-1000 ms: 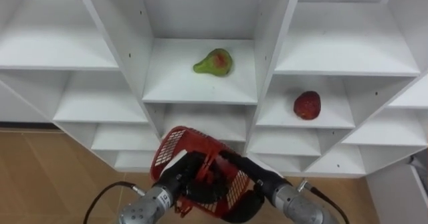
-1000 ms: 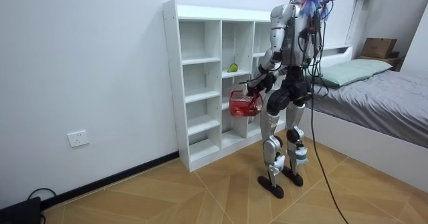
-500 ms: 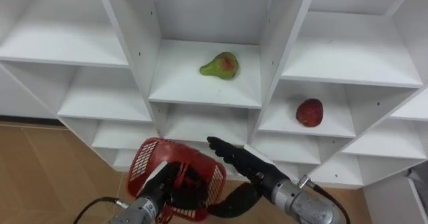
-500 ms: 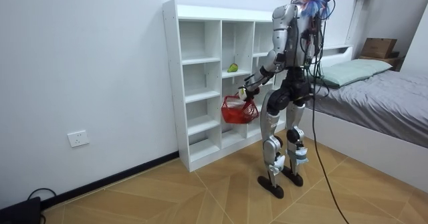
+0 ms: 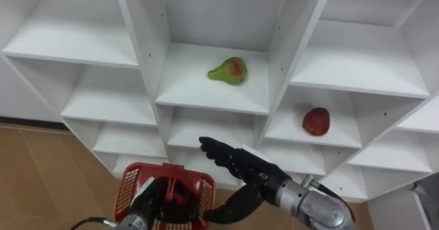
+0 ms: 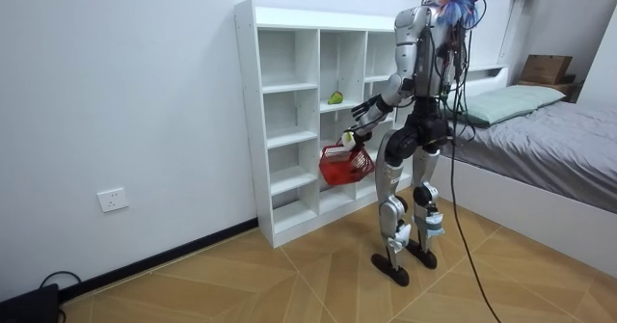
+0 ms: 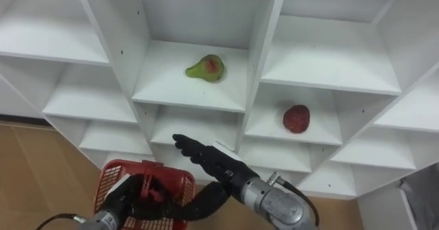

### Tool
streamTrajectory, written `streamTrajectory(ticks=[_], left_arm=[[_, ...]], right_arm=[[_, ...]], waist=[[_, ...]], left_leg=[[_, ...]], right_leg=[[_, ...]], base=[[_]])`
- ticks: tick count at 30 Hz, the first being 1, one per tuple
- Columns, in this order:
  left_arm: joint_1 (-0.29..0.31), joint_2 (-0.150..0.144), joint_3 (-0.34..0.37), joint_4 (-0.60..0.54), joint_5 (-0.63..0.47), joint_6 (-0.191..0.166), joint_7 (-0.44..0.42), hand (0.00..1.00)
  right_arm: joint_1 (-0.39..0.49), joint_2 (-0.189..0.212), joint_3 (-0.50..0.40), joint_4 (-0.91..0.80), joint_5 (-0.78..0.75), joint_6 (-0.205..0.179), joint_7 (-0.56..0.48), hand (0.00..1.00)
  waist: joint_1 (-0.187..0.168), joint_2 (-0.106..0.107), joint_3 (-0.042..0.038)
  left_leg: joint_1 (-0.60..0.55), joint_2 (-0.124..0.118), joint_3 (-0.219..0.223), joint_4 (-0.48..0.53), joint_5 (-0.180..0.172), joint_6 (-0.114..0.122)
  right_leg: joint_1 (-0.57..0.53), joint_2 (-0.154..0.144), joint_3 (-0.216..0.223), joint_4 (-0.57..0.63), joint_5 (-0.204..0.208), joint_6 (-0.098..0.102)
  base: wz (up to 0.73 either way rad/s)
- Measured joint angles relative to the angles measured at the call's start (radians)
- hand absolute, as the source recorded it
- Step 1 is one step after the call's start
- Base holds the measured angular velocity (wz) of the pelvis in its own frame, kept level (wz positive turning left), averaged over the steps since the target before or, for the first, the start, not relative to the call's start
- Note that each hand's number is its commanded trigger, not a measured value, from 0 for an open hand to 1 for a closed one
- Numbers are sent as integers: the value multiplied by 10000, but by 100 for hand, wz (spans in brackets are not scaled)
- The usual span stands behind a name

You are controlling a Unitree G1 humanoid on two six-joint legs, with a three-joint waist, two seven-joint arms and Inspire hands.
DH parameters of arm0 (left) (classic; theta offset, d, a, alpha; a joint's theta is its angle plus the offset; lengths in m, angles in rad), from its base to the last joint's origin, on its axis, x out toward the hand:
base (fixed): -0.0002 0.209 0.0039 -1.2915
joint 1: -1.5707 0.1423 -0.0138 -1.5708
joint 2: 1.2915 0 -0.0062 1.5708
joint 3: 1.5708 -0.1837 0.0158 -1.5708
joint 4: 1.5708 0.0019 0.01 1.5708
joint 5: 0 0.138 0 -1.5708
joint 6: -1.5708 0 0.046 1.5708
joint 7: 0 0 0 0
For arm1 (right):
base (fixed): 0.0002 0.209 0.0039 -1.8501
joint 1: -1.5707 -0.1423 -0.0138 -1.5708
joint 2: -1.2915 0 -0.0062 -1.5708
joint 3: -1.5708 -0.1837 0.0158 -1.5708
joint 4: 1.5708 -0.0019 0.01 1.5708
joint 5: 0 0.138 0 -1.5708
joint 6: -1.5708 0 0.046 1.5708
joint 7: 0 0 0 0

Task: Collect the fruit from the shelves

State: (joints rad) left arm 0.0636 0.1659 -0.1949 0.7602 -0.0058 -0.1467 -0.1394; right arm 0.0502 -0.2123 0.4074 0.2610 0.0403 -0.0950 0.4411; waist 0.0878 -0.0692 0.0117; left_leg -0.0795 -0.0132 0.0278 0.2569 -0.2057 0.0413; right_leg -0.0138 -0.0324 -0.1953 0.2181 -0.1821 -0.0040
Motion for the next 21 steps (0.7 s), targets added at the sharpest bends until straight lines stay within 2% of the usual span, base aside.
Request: streamTrajectory(ticks=[3, 8, 13, 16, 18, 20, 21], left_arm=[[80, -9, 187, -5, 0, 42, 24, 100], [91, -43, 535, 16, 76, 113, 254, 100], [181, -124, 595, 72, 114, 139, 449, 100], [180, -266, 760, 74, 179, 143, 443, 100], [179, -273, 770, 74, 177, 142, 445, 100], [175, -275, 766, 77, 171, 142, 482, 100], [175, -275, 764, 78, 171, 142, 486, 100]], right_arm=[[115, -17, -106, -361, -112, 21, -40, 0], [151, -14, -739, -1598, -547, 12, -394, 0], [183, -11, -1040, -2065, -1364, 10, -830, 0], [156, -22, -1159, -2479, -1767, 3, -1025, 0], [129, -29, -1157, -2640, -1785, 2, -1170, 0], [23, -31, -1153, -2697, -1758, -8, -1362, 0], [-3, -42, -1159, -2697, -1737, -8, -1429, 0]], waist=[[10, -116, 43], [3, -119, 45], [39, -114, 40], [52, -150, 15], [64, -209, -4], [180, -317, -56], [233, -342, -52]], left_leg=[[15, 7, -1, 33, 0, -2], [161, -6, -26, 24, -1, 0], [338, -19, -44, -44, -1, -1], [311, -11, -54, -58, -1, -3], [354, -12, -98, -47, 1, -6], [415, -16, -129, -26, 2, -7], [450, -17, -130, -8, 2, -7]], right_leg=[[21, 10, 1, -15, 0, 0], [166, 0, -6, -22, 0, 0], [394, 4, -20, -142, 0, 0], [416, 9, -53, -144, 0, 0], [493, 12, -100, -152, 0, 0], [565, 13, -120, -156, 0, 0], [595, 12, -124, -163, 1, 0]], base=[[0], [1], [0], [1], [6], [4], [3]])
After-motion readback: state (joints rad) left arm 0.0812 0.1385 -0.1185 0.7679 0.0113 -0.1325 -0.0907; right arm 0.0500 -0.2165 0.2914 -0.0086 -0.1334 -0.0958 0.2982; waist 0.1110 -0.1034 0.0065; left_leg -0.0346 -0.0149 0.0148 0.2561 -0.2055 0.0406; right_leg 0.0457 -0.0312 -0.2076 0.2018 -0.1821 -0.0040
